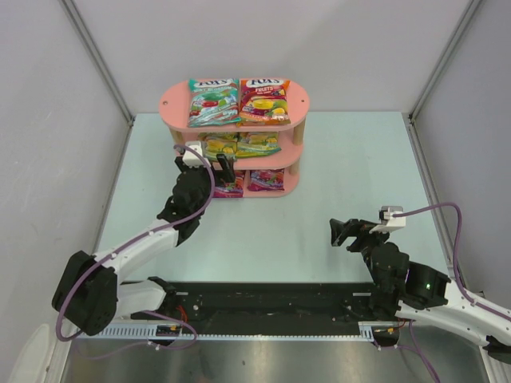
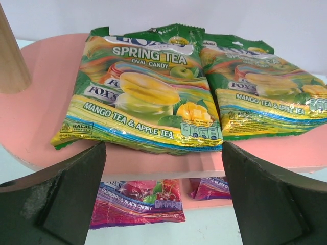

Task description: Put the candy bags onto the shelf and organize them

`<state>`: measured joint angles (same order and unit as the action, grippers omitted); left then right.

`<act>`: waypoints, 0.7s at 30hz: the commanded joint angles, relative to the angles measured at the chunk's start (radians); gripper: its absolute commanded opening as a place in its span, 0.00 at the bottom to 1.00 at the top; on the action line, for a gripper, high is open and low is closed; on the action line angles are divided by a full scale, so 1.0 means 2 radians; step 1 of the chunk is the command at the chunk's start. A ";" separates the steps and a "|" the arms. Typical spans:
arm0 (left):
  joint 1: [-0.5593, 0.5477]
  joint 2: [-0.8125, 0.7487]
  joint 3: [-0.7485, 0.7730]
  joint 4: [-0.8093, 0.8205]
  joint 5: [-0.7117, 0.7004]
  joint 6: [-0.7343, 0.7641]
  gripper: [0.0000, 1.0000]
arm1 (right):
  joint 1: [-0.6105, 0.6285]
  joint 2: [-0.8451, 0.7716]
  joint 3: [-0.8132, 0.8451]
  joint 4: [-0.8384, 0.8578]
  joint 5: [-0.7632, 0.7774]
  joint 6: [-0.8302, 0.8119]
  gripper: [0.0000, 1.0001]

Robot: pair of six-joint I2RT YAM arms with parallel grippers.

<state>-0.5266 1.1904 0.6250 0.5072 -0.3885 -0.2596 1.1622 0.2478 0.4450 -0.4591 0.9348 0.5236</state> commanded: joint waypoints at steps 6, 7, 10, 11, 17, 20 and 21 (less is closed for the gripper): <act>0.003 -0.133 -0.008 -0.029 0.002 0.004 1.00 | 0.001 0.005 -0.001 0.003 0.012 0.001 1.00; 0.002 -0.145 -0.014 -0.039 -0.001 0.000 1.00 | 0.001 0.005 -0.001 0.003 0.012 0.002 1.00; -0.002 -0.205 -0.041 -0.079 -0.013 -0.017 1.00 | 0.002 0.004 -0.001 0.003 0.013 0.003 1.00; -0.003 -0.219 -0.050 -0.098 -0.023 -0.027 1.00 | 0.001 0.003 -0.001 0.002 0.013 0.003 1.00; -0.006 -0.342 -0.130 -0.190 -0.053 -0.085 1.00 | 0.002 0.003 -0.001 0.001 0.013 0.002 1.00; -0.007 -0.392 -0.169 -0.221 -0.063 -0.106 1.00 | 0.002 0.003 -0.001 0.002 0.013 0.002 1.00; -0.007 -0.401 -0.177 -0.230 -0.073 -0.109 1.00 | 0.002 0.004 -0.001 0.001 0.013 0.002 1.00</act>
<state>-0.5365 0.4660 0.3336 0.1818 -0.4747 -0.3962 1.1622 0.2520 0.4446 -0.4591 0.9348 0.5236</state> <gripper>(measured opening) 0.996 0.994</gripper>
